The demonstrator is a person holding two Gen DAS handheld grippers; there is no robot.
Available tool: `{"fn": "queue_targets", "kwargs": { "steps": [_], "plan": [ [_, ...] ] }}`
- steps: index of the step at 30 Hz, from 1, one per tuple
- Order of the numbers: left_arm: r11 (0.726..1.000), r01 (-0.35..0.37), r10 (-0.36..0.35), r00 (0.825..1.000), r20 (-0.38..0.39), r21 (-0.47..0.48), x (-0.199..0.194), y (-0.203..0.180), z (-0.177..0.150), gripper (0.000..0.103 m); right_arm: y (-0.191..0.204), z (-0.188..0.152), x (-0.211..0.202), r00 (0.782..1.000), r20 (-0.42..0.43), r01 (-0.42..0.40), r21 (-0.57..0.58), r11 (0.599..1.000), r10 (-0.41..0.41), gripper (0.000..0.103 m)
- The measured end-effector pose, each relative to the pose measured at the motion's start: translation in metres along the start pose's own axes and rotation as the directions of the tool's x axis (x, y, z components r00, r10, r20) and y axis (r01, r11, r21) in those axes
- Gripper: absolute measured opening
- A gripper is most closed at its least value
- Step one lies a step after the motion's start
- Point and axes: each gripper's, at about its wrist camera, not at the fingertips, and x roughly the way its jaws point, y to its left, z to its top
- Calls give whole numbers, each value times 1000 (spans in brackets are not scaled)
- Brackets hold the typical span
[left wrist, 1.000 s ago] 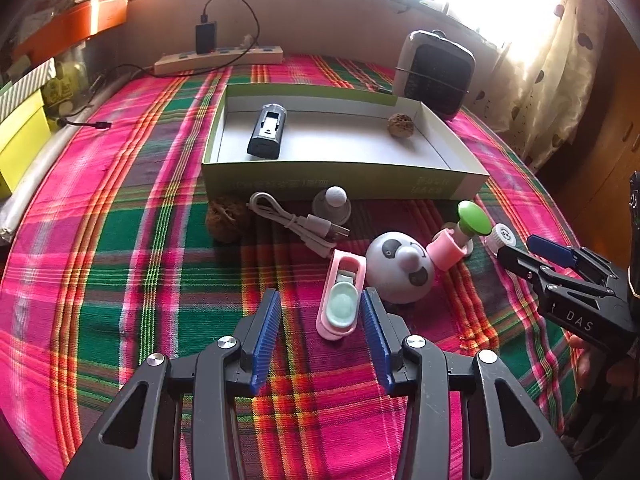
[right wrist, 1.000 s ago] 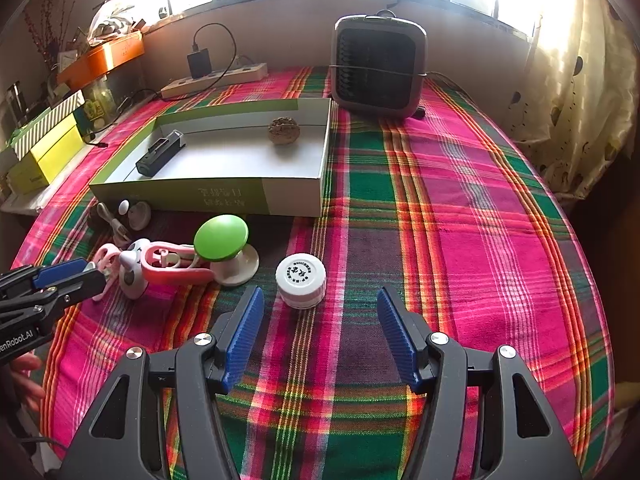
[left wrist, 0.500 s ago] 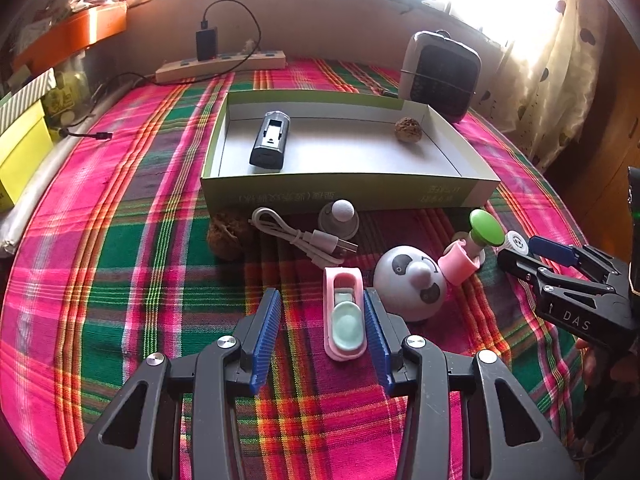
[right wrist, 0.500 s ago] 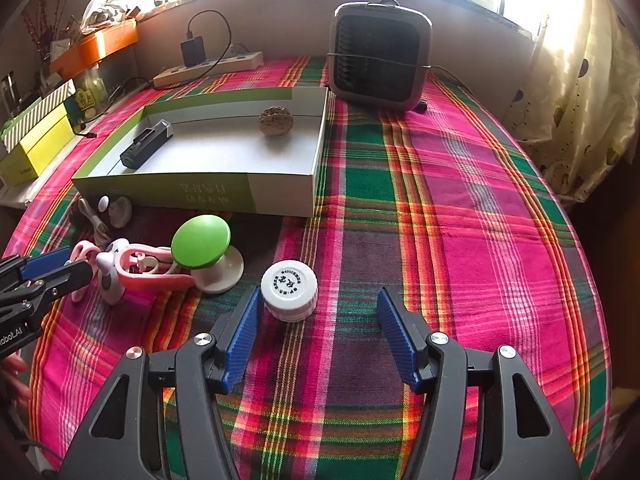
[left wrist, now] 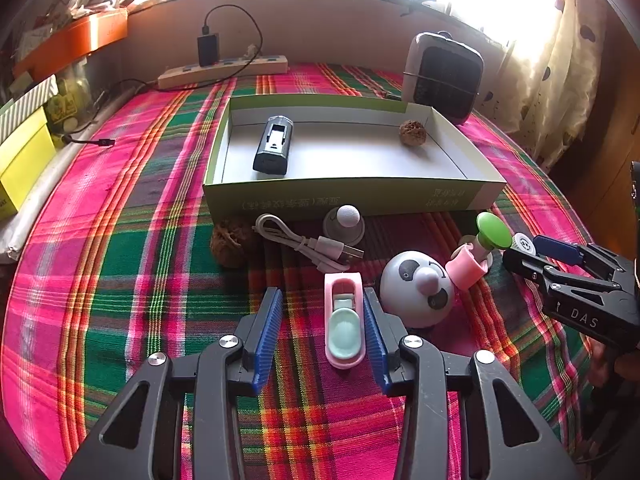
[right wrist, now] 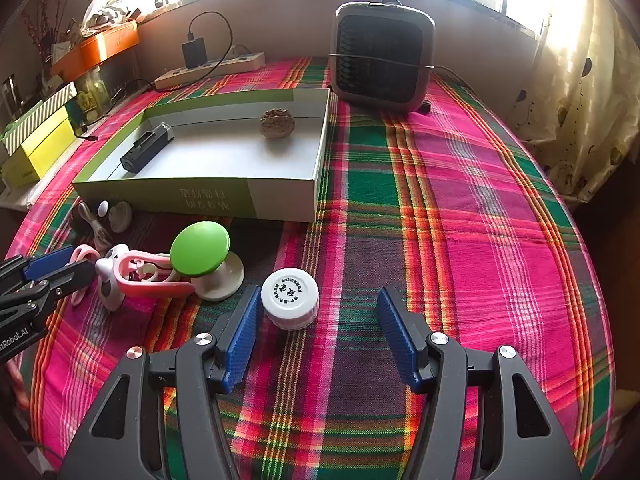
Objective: Organize objects
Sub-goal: 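Move the left gripper to the pink clip and the right gripper to the white jar, then grasp the pink clip with the left gripper while the right gripper grasps the white jar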
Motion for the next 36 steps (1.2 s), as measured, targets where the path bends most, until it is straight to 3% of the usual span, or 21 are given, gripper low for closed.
{"fn": "queue_targets", "kwargs": {
  "steps": [5, 12, 14, 36],
  "plan": [
    [1000, 4, -4, 1000, 3, -12, -1, 2, 0, 34, 2, 0, -1, 1000, 7, -4, -7, 1000, 4, 45],
    [1000, 20, -20, 1000, 1, -3, 0, -1, -1, 21, 3, 0, -2, 1000, 13, -16, -15, 1000, 16, 28],
    [1000, -6, 6, 1000, 4, 6, 0, -2, -2, 16, 2, -1, -2, 1000, 13, -21, -12, 1000, 21, 28],
    [1000, 16, -16, 1000, 3, -10, -1, 2, -1, 16, 4, -3, -3, 1000, 16, -25, -16, 1000, 26, 28]
  ]
}}
